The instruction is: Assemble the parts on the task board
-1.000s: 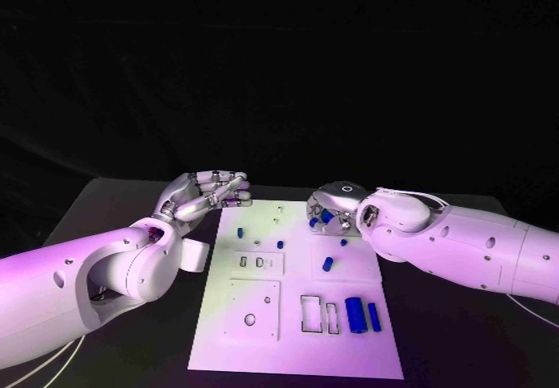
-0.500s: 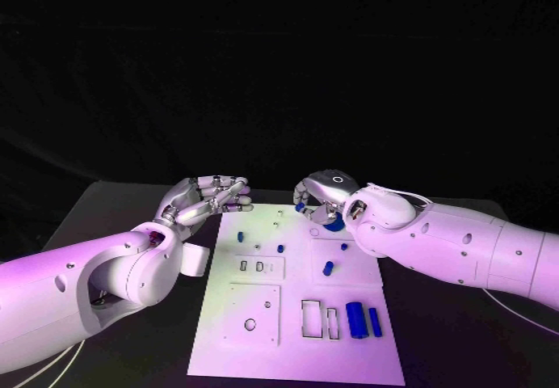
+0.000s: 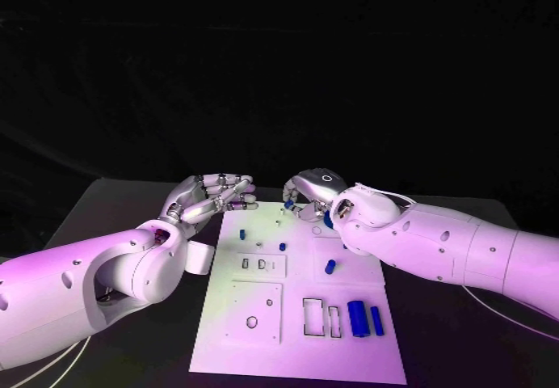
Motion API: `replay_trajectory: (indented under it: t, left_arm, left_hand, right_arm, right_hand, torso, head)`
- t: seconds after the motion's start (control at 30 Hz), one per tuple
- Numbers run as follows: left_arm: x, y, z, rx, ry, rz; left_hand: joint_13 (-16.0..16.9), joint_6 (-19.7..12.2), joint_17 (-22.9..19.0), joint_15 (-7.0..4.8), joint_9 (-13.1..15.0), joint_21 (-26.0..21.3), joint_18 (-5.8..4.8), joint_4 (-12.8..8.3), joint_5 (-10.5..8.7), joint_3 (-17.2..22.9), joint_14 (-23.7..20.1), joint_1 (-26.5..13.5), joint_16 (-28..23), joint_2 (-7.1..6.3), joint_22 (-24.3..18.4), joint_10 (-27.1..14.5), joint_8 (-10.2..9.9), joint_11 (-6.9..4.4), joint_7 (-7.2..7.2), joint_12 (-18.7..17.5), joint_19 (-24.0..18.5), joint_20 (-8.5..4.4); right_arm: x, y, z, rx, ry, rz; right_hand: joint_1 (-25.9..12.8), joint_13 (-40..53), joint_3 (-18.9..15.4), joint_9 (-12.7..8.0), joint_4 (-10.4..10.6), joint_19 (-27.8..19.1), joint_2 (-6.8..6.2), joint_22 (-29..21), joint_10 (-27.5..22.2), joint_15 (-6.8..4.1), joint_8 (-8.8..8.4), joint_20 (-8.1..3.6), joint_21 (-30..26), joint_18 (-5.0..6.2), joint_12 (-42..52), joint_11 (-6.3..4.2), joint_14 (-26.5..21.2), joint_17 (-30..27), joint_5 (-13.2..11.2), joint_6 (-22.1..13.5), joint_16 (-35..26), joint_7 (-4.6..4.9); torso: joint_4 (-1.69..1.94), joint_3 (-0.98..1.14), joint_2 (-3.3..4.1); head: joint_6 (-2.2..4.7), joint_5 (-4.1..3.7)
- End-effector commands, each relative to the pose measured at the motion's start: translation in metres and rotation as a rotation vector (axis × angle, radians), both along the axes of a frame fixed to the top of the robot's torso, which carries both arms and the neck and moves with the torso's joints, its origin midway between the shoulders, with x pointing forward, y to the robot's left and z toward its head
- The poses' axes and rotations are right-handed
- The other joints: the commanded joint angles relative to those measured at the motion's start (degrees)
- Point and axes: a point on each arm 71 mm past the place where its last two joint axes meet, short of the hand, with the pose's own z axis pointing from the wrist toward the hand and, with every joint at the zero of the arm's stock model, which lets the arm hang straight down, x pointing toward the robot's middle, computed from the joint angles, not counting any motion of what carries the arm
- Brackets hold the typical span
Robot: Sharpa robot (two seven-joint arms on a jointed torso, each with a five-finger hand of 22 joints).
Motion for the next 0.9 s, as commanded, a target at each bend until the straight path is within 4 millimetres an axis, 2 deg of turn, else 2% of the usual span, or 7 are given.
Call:
replay_trajectory:
  t: [0.03, 0.4, 0.6, 0.83, 0.9]
  left_arm:
    - [0.000, -0.003, 0.002, -0.012, -0.007, -0.018]
    - [0.000, -0.004, 0.003, -0.013, -0.009, -0.021]
    - [-0.001, -0.004, 0.003, -0.014, -0.009, -0.024]
    - [0.000, -0.005, 0.004, -0.015, -0.011, -0.025]
    - [-0.001, -0.005, 0.006, -0.015, -0.014, -0.026]
  left_hand:
    - [-0.05, -0.44, 0.09, 0.49, -0.07, -0.06, 0.77, -0.02, -0.29, 0.27, -0.07, 0.03, -0.36, -0.13, -0.07, -0.36, -0.22, 0.22, 1.32, -0.32, 0.20, 0.05]
    - [-0.03, -0.45, 0.15, 0.49, -0.06, -0.08, 0.77, -0.09, -0.29, 0.38, -0.09, 0.08, -0.40, -0.08, -0.09, -0.35, -0.23, 0.23, 1.32, -0.37, 0.20, 0.06]
    - [-0.03, -0.45, 0.15, 0.49, -0.06, -0.08, 0.77, -0.09, -0.29, 0.38, -0.09, 0.08, -0.40, -0.08, -0.09, -0.35, -0.23, 0.23, 1.32, -0.37, 0.20, 0.06]
    - [-0.03, -0.45, 0.15, 0.49, -0.06, -0.08, 0.77, -0.09, -0.29, 0.38, -0.09, 0.08, -0.40, -0.08, -0.09, -0.35, -0.23, 0.23, 1.32, -0.37, 0.20, 0.06]
    - [-0.03, -0.45, 0.15, 0.49, -0.06, -0.08, 0.77, -0.09, -0.29, 0.38, -0.09, 0.08, -0.40, -0.08, -0.09, -0.35, -0.23, 0.23, 1.32, -0.37, 0.20, 0.06]
  right_arm:
    - [0.001, 0.001, -0.001, 0.008, 0.005, 0.011]
    - [0.004, 0.007, -0.005, -0.002, 0.025, 0.009]
    - [0.007, 0.009, -0.009, -0.011, 0.034, 0.001]
    - [0.008, 0.010, -0.014, -0.021, 0.050, -0.005]
    - [0.007, 0.010, -0.015, -0.025, 0.056, -0.005]
  right_hand:
    - [-0.31, 0.36, 0.06, 0.10, 0.31, -0.13, -0.10, -0.03, 0.79, -0.16, 0.00, 0.09, -0.08, -0.69, -0.24, -0.66, 2.33, -0.06, 0.14, -0.42, 0.31, 0.06]
    - [-0.47, 0.38, 0.00, 0.14, 0.39, -0.36, -0.18, -0.36, 0.78, -0.13, 0.00, 0.11, -0.30, -0.62, -0.26, -0.63, 2.29, -0.22, 0.28, -0.45, 0.25, 0.07]
    - [-0.51, 0.38, -0.01, 0.15, 0.41, -0.43, -0.18, -0.45, 0.77, -0.13, 0.00, 0.12, -0.36, -0.60, -0.27, -0.63, 2.26, -0.34, 0.30, -0.46, 0.19, 0.08]
    - [-0.58, 0.40, -0.04, 0.18, 0.45, -0.57, -0.20, -0.65, 0.79, -0.12, 0.01, 0.13, -0.50, -0.55, -0.27, -0.62, 2.23, -0.47, 0.32, -0.46, 0.13, 0.07]
    - [-0.58, 0.40, -0.04, 0.18, 0.45, -0.57, -0.20, -0.65, 0.79, -0.12, 0.01, 0.13, -0.50, -0.55, -0.27, -0.62, 2.23, -0.47, 0.32, -0.46, 0.13, 0.07]
  torso:
    - [-0.01, -0.06, 0.00]
    - [-0.06, 0.00, 0.05]
    - [0.04, -0.06, 0.06]
    - [-0.05, -0.03, 0.07]
    - [-0.11, -0.05, 0.24]
  head:
    - [-0.10, 0.14]
    - [-0.23, 0.40]
    - [-0.37, 0.55]
    - [-0.66, 0.74]
    - [-0.51, 0.87]
